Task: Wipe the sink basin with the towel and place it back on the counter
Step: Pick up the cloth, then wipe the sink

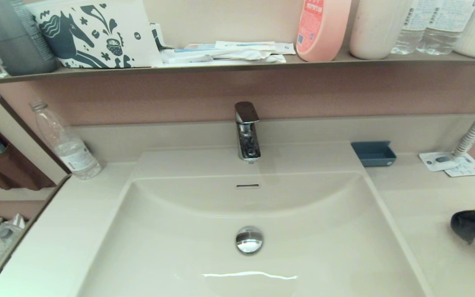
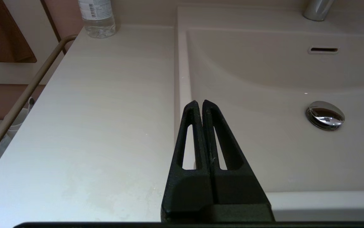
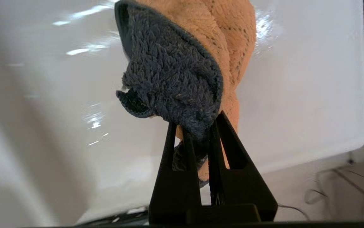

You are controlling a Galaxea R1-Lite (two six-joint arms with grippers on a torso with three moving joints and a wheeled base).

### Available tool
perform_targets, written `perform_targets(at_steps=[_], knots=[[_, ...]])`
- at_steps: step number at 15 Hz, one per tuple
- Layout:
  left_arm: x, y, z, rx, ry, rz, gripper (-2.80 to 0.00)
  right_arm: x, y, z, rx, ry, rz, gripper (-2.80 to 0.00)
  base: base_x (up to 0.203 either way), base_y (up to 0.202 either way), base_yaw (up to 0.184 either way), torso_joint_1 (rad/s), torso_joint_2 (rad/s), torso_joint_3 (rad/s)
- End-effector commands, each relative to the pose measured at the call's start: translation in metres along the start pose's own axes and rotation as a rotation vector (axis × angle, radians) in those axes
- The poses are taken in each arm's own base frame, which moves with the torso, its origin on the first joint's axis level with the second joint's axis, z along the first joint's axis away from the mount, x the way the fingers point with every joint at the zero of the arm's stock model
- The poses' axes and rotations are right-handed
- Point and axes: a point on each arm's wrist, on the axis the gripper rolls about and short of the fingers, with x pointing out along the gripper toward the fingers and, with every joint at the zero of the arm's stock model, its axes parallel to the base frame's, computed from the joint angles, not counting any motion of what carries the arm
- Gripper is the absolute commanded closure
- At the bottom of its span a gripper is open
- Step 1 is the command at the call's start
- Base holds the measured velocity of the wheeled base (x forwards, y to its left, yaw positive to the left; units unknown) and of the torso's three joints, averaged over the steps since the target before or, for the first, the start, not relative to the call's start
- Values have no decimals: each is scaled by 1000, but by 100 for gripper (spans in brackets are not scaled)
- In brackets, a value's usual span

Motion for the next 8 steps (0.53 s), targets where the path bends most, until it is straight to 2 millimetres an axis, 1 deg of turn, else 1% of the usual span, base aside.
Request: perform_targets(at_steps=[1, 3, 5, 8], knots=[[0, 0, 0, -2, 1, 0, 0, -36, 9, -4, -10, -75, 15, 0, 0, 0, 0, 0, 0, 0], [0, 0, 0, -2, 1, 0, 0, -62, 22, -7, -13, -99, 76, 0, 0, 0, 0, 0, 0, 0], [0, 0, 0, -2, 1, 0, 0, -85, 35, -8, 31, -117, 180, 0, 0, 0, 0, 0, 0, 0], [0, 0, 0, 0, 0, 0, 0, -103, 54, -13, 50, -91, 315, 0, 0, 0, 0, 0, 0, 0]])
